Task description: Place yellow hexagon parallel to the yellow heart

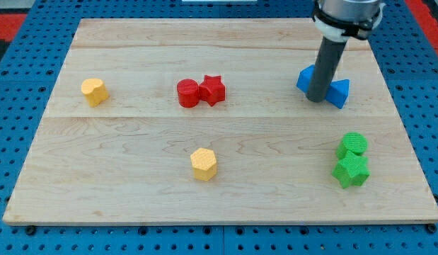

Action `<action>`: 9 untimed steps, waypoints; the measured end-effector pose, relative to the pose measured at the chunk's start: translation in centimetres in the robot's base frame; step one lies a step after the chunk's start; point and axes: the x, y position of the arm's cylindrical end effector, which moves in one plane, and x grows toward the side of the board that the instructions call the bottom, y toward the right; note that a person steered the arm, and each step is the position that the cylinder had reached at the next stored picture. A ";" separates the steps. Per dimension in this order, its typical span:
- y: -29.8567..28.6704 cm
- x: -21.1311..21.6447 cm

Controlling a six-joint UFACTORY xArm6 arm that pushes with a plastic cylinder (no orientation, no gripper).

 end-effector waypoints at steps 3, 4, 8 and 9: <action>-8.3 10.6; -13.7 13.4; -29.5 17.9; -35.4 15.1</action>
